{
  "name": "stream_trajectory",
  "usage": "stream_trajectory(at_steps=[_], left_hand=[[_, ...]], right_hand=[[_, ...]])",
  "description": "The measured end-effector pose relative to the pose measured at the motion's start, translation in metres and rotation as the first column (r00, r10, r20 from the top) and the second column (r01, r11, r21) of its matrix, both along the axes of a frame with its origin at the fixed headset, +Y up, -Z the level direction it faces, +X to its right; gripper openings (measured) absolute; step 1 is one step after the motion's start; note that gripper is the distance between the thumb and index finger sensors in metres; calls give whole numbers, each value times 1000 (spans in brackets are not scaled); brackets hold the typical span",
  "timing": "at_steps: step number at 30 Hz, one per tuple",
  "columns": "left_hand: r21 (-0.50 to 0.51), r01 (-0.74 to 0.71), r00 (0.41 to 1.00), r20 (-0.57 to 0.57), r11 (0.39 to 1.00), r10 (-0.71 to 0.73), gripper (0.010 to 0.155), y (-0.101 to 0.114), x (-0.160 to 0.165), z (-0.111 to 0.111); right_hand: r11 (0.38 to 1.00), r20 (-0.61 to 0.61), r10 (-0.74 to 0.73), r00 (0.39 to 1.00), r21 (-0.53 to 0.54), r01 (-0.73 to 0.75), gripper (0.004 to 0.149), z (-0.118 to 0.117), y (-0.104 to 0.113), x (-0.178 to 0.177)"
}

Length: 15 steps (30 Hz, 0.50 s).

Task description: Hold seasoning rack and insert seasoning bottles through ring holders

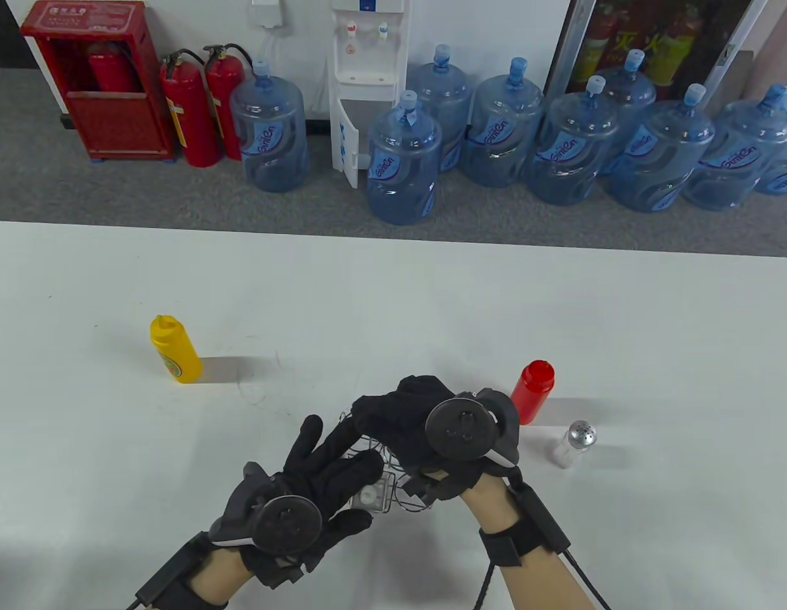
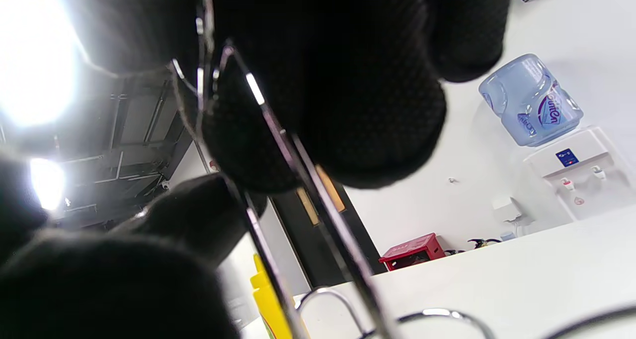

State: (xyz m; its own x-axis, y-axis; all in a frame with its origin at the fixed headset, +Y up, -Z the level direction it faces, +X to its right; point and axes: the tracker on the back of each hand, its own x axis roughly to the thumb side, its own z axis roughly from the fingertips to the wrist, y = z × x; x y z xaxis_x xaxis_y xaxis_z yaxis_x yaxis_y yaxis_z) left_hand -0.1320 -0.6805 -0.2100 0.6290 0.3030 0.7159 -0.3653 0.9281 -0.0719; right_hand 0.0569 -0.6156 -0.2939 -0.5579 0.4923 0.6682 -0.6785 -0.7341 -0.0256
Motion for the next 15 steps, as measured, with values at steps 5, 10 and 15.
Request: stream_trajectory(at_steps=[5, 10, 15], left_hand=[[35, 26, 998, -63, 999, -24, 69, -2, 0, -1], [138, 55, 989, -143, 989, -35, 77, 12, -14, 0], [158, 15, 978, -207, 987, 18, 83, 23, -40, -12]], right_hand=[[1000, -28, -4, 1000, -20, 3, 51, 3, 1, -4], [999, 28, 24, 999, 21, -24, 51, 3, 3, -1], [1000, 32, 6, 999, 14, -6, 51, -2, 1, 7]])
